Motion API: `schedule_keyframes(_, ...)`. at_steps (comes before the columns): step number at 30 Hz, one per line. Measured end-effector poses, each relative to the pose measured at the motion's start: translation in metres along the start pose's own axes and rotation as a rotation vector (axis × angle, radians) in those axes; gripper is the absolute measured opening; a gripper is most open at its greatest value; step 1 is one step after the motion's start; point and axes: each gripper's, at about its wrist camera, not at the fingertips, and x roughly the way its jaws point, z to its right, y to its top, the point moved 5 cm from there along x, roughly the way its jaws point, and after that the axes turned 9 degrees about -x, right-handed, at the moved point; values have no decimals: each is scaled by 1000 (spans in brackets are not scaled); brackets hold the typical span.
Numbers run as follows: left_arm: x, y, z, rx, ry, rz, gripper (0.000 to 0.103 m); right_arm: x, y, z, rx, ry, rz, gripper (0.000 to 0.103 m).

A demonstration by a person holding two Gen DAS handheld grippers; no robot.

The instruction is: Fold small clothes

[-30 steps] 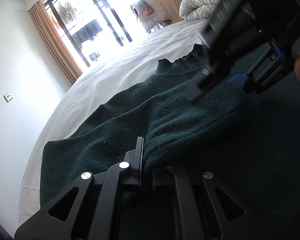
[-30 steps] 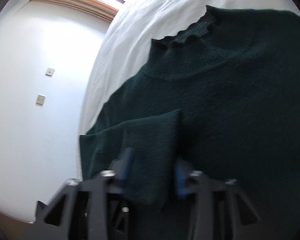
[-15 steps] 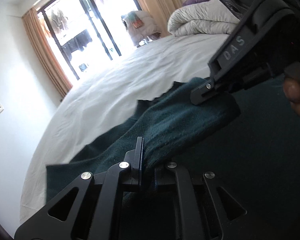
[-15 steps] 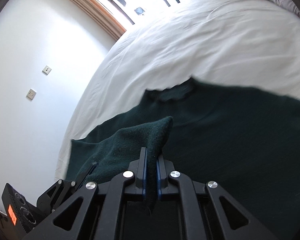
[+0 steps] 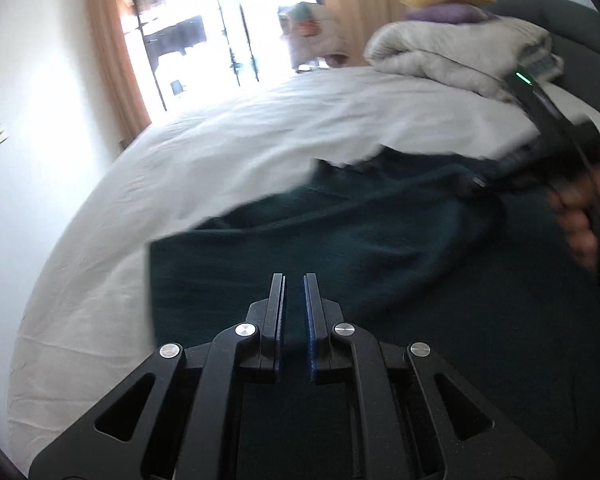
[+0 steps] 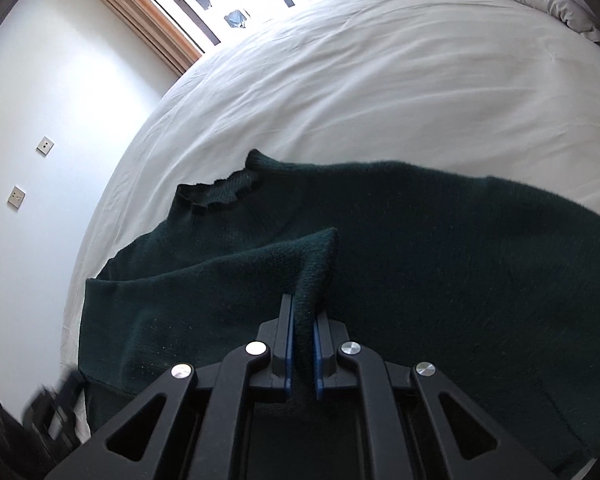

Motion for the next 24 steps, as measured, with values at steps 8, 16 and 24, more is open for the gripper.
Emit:
schedule_keyframes(8,81,10,-61,-40,124,-147,8,-2,-5,8,42,14,-25,10)
schedule_keyframes(16,98,-4,-76,-66,124,-147,8,-21,-10,16,125,-51,36,27)
schedule_keyframes(24,99,-6,-67,-26,169,-117,8,-46,0,-75,-67,82,149,27)
